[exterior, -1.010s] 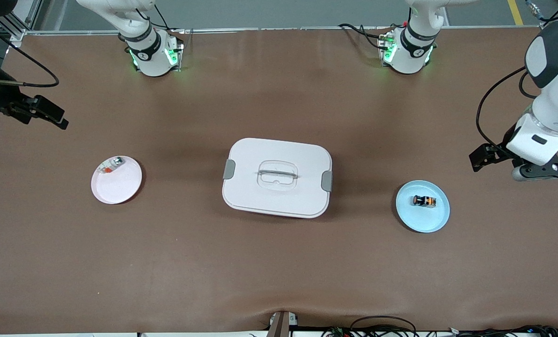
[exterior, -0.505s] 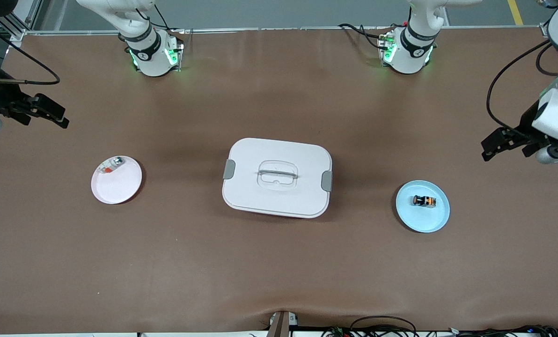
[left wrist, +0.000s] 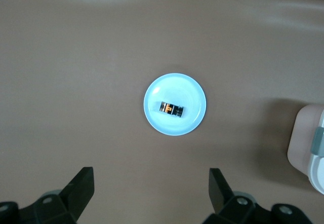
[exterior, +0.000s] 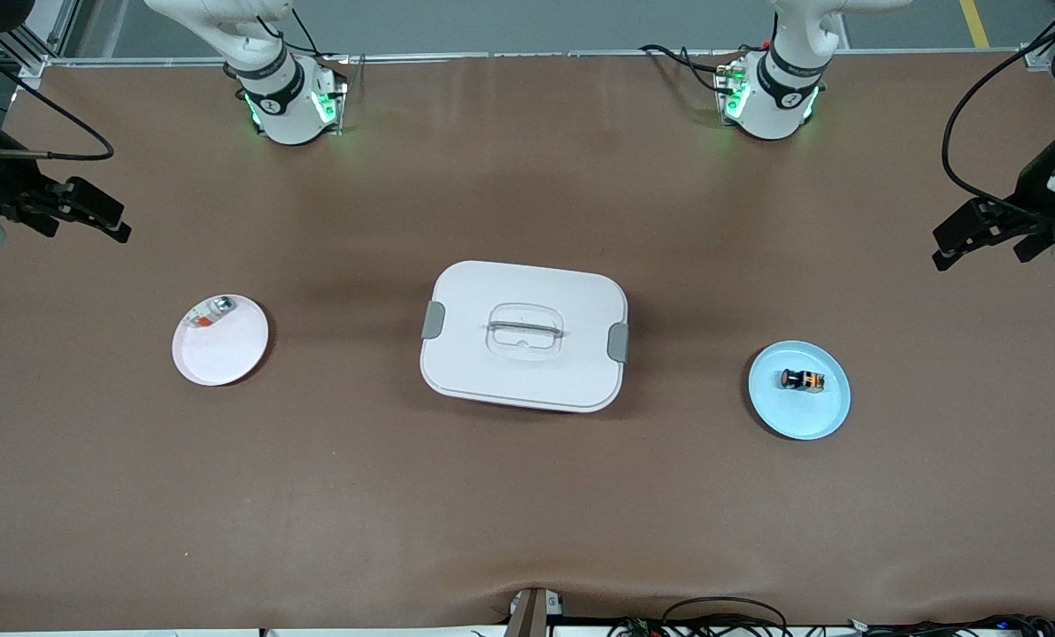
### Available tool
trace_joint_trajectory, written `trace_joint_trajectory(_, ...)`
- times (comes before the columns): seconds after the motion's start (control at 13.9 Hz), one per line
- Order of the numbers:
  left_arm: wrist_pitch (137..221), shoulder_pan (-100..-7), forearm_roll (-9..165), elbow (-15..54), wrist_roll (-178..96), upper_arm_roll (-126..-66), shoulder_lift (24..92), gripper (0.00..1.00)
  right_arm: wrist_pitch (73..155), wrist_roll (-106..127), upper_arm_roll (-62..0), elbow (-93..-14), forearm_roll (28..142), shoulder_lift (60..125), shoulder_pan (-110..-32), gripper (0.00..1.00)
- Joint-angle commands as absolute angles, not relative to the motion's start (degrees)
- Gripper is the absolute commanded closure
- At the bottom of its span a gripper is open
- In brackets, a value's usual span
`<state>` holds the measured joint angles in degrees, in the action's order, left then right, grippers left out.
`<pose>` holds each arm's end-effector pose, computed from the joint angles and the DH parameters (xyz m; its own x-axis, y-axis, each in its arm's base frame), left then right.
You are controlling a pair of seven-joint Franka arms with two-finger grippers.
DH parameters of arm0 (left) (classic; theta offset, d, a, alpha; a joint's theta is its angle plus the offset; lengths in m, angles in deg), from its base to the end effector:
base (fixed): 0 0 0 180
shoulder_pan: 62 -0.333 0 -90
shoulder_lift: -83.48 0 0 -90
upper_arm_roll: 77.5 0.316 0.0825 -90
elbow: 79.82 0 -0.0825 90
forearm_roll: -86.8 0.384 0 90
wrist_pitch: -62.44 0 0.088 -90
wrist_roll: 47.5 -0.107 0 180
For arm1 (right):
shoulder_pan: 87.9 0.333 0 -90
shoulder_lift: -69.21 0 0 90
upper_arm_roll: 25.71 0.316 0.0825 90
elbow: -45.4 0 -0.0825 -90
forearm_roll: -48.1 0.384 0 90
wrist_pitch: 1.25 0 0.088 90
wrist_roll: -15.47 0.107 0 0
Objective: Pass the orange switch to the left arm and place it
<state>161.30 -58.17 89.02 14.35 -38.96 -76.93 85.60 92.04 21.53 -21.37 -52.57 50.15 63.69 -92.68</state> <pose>0.5568 -0.0280 0.6248 0.9887 0.0864 0.1228 0.0896 -0.9958 -0.0203 0.5286 0.0015 0.6157 0.9933 -0.1154 0.0113 -0.1151 -0.9929 -0.0298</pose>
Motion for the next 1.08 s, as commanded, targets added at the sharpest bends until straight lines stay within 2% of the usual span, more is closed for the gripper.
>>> trace_joint_trajectory(0.0,158.95,-57.16,87.94,13.34,-40.29,-76.27,85.41,0.0,92.62,20.74,-21.4,-53.91,51.52,62.18,-93.18,0.0)
trace_joint_trajectory(1.01,157.8,-57.25,86.88,11.41,-41.77,-76.09,85.06,0.0,92.53,21.44,-21.4,-53.56,51.61,62.36,-93.0,0.0)
